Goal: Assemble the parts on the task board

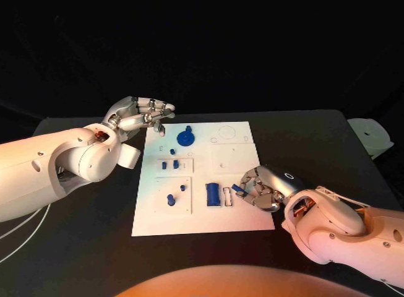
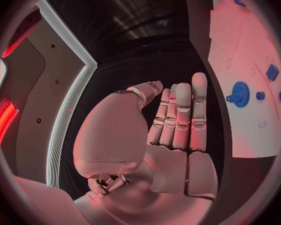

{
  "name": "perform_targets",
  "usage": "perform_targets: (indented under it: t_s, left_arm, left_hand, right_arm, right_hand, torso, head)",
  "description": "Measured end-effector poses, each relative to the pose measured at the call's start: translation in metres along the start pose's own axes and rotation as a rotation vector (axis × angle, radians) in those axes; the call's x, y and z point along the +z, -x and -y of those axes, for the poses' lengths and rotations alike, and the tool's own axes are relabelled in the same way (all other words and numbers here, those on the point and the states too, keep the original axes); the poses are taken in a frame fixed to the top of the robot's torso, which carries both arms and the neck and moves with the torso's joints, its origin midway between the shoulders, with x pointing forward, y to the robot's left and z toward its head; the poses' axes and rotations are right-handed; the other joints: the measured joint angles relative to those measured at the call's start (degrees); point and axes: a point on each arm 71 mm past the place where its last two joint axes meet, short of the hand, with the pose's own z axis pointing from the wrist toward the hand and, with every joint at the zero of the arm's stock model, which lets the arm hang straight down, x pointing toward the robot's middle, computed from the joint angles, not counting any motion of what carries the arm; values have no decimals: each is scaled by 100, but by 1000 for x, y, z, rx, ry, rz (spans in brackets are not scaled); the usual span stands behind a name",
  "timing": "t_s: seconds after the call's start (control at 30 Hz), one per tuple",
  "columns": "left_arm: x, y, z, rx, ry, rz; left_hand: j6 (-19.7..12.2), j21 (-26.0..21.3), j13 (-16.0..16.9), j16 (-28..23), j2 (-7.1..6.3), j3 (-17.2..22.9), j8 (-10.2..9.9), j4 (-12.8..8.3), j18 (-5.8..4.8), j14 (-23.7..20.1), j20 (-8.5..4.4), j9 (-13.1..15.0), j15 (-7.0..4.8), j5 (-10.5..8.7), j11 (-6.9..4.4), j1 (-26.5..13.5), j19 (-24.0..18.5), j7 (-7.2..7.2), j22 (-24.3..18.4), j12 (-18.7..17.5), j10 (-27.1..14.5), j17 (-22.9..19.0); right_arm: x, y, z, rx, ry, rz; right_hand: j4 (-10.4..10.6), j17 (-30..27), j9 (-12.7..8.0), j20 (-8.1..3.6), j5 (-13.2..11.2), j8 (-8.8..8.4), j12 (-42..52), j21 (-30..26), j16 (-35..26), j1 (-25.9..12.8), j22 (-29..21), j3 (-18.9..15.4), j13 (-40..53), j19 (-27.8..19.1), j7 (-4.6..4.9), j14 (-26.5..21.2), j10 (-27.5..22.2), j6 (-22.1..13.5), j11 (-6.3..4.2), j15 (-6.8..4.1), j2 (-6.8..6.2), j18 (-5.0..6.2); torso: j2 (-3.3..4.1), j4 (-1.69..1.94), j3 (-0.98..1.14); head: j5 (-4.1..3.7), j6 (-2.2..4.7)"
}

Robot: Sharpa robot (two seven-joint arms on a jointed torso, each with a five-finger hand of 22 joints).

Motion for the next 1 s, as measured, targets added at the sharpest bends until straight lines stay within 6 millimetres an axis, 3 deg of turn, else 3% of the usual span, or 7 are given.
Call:
perform_targets:
  t_s: [0.3,0.5,0.57,0.77,0.87,1.0]
  left_arm:
    - [0,-1,0,-1,0,-2]
    - [0,-1,0,-1,0,-3]
    - [0,-1,0,-1,0,-3]
    - [0,-1,0,-1,1,-3]
    - [-1,-1,0,-1,1,-3]
    - [-1,-1,0,-1,1,-3]
  left_hand:
    - [0,0,0,0,0,0,0,0,0,0,0,0,0,0,0,0,0,0,0,0,0,0]
    - [0,0,0,0,0,0,0,0,0,0,0,0,0,0,0,0,0,0,0,0,0,1]
    - [0,0,0,0,0,0,0,0,0,0,0,0,0,0,0,0,0,0,0,0,0,0]
    - [0,0,-1,0,0,0,0,0,0,0,0,-1,0,0,0,0,0,0,0,0,0,0]
    - [0,-23,-1,0,0,0,22,0,0,0,14,2,0,0,-21,0,14,0,-4,0,-21,-7]
    - [0,-23,-1,0,0,0,22,0,0,0,21,5,0,0,-21,0,21,0,-6,0,-21,-11]
  right_arm:
    - [8,-7,-9,88,-23,-23]
    - [15,-13,-9,120,-49,-47]
    - [16,-14,-8,124,-58,-55]
    - [18,-18,-5,130,-77,-78]
    - [19,-19,-5,130,-80,-86]
    - [19,-20,-5,129,-81,-91]
  right_hand:
    - [-123,0,0,0,0,117,3,0,0,-324,0,303,-1,0,0,0,0,0,0,0,-41,0]
    - [-186,-1,0,-21,150,156,35,0,0,-559,-1,460,-1,-22,0,0,0,-1,0,1,-62,0]
    - [-331,-1,0,-21,160,221,35,0,0,-627,-1,628,-1,-22,0,0,0,0,0,1,-68,0]
    - [-326,-1,0,-21,164,290,59,0,0,-815,-1,636,-2,-22,1,0,-21,0,-21,1,-90,0]
    - [-454,-1,1,-42,328,352,59,0,0,-899,-2,766,-2,-1,1,0,-21,0,-21,1,-116,0]
    - [-459,-1,0,-42,361,352,83,0,0,-919,-2,771,-2,-1,1,0,-21,0,-21,1,-109,0]
  torso:
    - [1,2,-3]
    - [3,2,-3]
    - [4,1,-2]
    - [5,-8,4]
    - [5,-7,4]
    - [5,-5,4]
  head:
    - [-18,-8]
    - [-13,-17]
    - [-5,-27]
    - [10,-44]
    - [5,-49]
    - [5,-60]
